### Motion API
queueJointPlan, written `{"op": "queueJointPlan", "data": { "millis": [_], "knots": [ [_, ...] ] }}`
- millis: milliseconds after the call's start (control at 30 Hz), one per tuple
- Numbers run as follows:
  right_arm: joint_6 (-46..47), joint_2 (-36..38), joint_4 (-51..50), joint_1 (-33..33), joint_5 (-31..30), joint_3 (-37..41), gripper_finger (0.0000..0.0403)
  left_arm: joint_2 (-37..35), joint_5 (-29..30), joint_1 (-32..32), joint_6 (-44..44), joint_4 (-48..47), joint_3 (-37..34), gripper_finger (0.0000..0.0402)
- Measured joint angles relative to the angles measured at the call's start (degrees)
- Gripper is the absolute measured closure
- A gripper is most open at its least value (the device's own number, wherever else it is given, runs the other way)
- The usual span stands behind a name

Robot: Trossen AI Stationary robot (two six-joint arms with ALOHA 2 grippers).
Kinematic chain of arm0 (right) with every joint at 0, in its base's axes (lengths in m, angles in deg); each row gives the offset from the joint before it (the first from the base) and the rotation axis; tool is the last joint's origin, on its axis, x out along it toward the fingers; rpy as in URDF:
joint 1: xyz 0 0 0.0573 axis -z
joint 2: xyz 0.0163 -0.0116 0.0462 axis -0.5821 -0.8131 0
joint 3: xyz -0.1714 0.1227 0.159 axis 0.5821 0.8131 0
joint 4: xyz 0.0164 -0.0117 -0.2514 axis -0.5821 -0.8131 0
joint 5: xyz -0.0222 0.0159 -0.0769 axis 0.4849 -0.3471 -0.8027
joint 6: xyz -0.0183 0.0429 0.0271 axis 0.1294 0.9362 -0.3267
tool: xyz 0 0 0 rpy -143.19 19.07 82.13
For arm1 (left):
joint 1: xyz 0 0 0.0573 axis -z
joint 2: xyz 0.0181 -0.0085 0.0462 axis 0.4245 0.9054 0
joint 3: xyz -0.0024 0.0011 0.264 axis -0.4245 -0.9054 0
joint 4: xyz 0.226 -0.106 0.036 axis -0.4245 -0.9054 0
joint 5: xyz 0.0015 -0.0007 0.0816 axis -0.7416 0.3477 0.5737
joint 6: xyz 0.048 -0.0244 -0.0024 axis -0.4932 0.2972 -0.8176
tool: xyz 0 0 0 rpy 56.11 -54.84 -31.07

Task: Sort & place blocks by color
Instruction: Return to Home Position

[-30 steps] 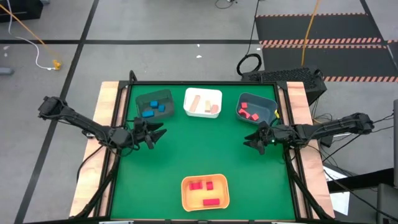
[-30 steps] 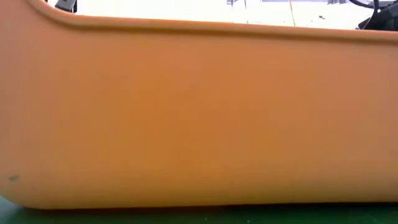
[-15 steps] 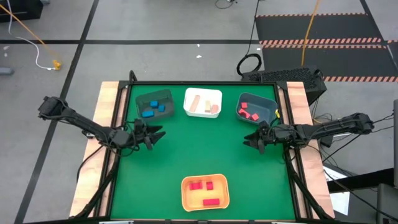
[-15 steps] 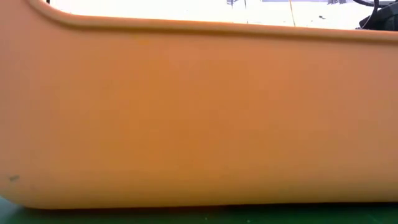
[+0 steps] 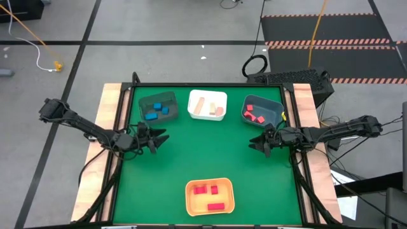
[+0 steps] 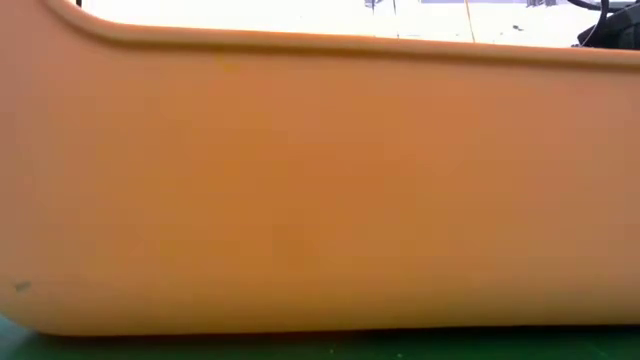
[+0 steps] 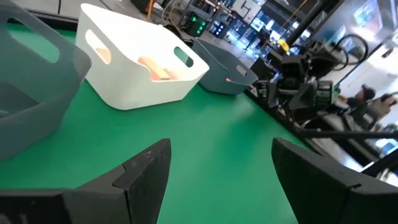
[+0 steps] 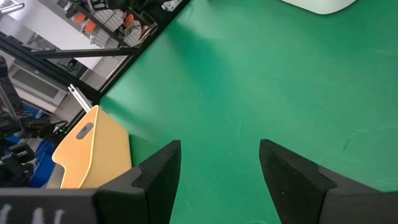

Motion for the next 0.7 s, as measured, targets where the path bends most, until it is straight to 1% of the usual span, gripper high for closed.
{"op": "queueJointPlan", "data": {
  "millis": [233, 700],
  "knots": [
    [0.0, 0.0, 0.0, 0.0, 0.0, 0.0, 0.0195, 0.0, -0.4, 0.0, -3.9, -1.0, 0.0, 0.0121],
    [0.0, 0.0, 0.0, 0.0, 0.0, 0.0, 0.0195, 0.0, -0.5, 0.0, -3.7, -1.0, 0.0, 0.0121]
  ]
}}
